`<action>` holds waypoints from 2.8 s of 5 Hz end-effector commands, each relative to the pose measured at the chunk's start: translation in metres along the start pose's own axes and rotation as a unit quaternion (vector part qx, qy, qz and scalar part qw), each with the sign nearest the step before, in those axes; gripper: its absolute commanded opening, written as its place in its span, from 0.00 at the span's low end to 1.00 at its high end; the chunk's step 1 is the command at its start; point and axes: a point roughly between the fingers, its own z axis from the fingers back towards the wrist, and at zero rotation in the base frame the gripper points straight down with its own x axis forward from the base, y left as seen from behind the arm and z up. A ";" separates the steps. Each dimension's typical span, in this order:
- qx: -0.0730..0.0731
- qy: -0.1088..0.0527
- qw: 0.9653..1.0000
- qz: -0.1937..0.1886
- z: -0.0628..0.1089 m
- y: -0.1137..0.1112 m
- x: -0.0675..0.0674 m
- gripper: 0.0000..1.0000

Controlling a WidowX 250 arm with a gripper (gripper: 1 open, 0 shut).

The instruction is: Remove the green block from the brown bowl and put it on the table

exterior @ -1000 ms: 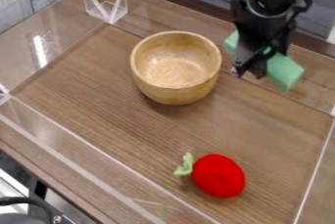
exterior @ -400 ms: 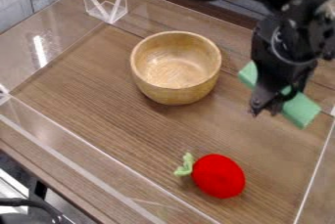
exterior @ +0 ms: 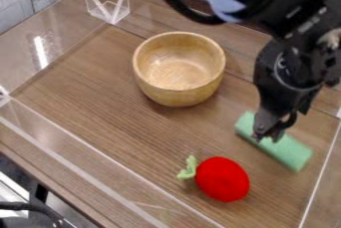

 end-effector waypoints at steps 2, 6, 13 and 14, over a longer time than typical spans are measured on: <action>0.007 0.010 1.000 0.017 -0.019 0.005 0.001 1.00; 0.020 0.016 0.999 0.025 -0.045 0.000 0.011 0.00; 0.000 0.061 0.997 -0.054 0.013 -0.031 0.025 1.00; 0.001 0.060 0.995 -0.077 0.011 -0.030 0.024 1.00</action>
